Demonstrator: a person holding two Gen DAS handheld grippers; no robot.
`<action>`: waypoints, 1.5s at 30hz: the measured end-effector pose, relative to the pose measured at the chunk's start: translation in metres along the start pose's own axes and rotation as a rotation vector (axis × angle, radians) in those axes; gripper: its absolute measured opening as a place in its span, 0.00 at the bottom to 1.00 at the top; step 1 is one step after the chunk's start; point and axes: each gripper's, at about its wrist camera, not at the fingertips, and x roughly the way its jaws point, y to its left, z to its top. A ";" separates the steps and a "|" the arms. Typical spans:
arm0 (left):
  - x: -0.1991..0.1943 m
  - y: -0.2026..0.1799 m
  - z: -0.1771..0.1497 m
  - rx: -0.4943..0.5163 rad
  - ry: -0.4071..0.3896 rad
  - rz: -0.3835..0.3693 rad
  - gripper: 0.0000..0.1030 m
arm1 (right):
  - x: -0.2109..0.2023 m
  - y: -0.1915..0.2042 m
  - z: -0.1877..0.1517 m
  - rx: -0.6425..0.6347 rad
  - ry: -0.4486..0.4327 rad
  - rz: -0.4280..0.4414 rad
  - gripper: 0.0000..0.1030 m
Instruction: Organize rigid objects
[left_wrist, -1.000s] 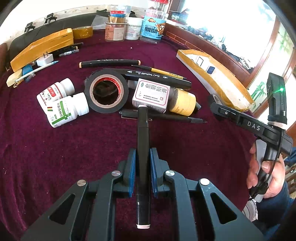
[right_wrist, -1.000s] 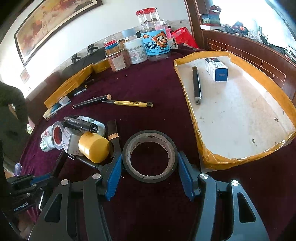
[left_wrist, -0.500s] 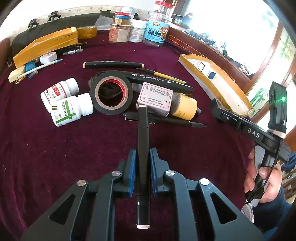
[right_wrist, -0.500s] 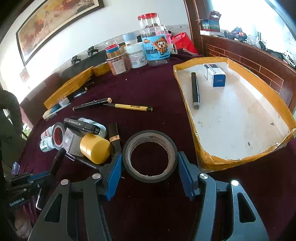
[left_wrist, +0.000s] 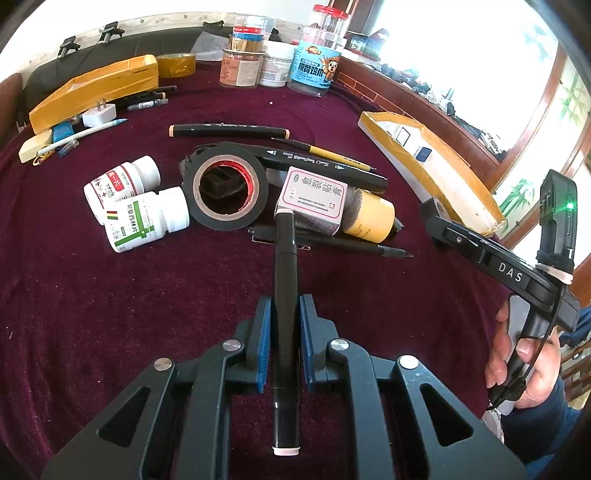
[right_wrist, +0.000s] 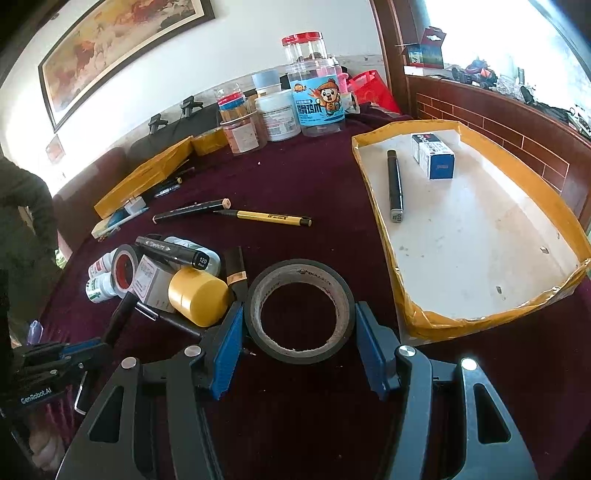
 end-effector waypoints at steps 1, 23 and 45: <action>-0.001 0.000 0.000 0.004 -0.002 0.001 0.12 | 0.000 0.000 0.000 -0.001 0.000 0.000 0.51; -0.014 -0.078 0.042 0.073 -0.036 -0.041 0.12 | -0.045 -0.024 0.023 0.041 -0.089 0.046 0.52; 0.108 -0.234 0.129 0.137 0.138 -0.162 0.12 | -0.018 -0.164 0.130 0.178 0.056 -0.043 0.52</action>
